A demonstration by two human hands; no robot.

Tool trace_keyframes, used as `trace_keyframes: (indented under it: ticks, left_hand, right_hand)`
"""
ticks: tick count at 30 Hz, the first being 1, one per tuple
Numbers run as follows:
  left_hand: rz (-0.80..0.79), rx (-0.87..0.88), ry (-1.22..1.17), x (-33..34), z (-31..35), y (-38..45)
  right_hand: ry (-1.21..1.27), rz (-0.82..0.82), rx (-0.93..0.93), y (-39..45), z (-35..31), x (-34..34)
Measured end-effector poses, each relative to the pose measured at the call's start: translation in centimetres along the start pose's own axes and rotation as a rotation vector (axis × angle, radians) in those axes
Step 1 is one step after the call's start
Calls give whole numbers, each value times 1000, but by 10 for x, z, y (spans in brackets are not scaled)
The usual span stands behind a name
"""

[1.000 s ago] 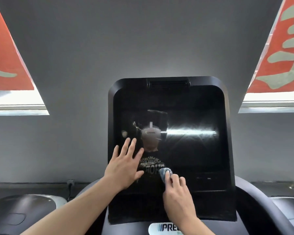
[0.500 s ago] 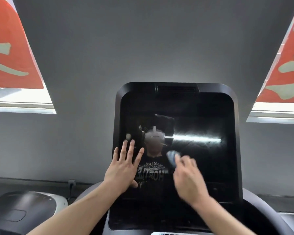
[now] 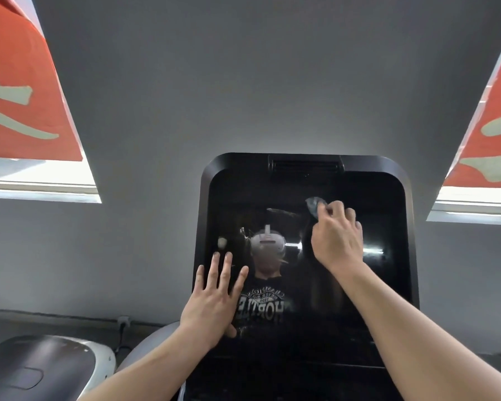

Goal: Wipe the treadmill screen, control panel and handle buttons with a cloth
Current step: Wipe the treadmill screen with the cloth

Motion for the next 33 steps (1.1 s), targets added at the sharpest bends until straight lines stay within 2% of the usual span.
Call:
trace_keyframes:
  ticks: [1, 2, 5, 6, 9, 10, 13, 14, 17, 19, 22, 23, 27, 29, 31, 32, 33]
  left_hand:
    - [1, -2, -1, 0, 0, 1]
    - [0, -3, -6, 0, 1, 1]
    - [-2, -4, -6, -2, 1, 0]
    - [0, -6, -7, -2, 1, -1]
    - [3, -16, -5, -2, 3, -1]
    - [2, -16, -2, -3, 3, -1]
    - [0, -12, 0, -4, 4, -1]
    - [1, -10, 0, -4, 4, -1]
    - [4, -12, -10, -1, 3, 0]
    - [3, -12, -6, 1, 2, 1]
    - [3, -13, -10, 0, 3, 0]
    - [2, -11, -14, -1, 3, 0]
    - [-9, -14, -8, 1, 3, 1]
    - [-13, -18, -11, 2, 3, 2]
    - [-14, -19, -20, 2, 4, 2]
    - [-16, -20, -24, 2, 4, 3]
    - [-16, -22, -26, 3, 4, 3]
  right_hand:
    - [11, 5, 45, -4, -5, 0]
    - [-3, -2, 15, -13, -15, 3]
    - [-82, -14, -247, -26, -30, 8]
    - [-76, -26, -217, -17, -23, 4]
    - [-22, -8, 54, -3, -7, -6]
    - [-29, 5, 36, -11, -15, -6]
    - [-44, -8, -259, -33, -34, 7]
    - [-17, -26, -283, -24, -29, 4]
    - [49, -14, -46, 7, -5, -6]
    - [11, 14, -4, -5, -16, -7]
    - [-57, -40, -280, -35, -40, 7]
    - [-68, -50, -319, -29, -36, 4]
    - [-64, 14, -28, 9, -8, -8]
    - [-80, -25, -146, -16, -27, 2]
    - [-90, -54, -424, -43, -36, 17]
    - [-72, -61, -486, -41, -31, 18]
    - [-42, -47, -467, -31, -22, 16]
Point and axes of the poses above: each hand's wrist, its own y-axis towards the middle knuckle, its own x-axis out of the palm, z = x × y, the point moved 3 cm from there along y, towards the middle knuckle, and after that the axes turned 12 degrees about x, right-handed, at the moved point
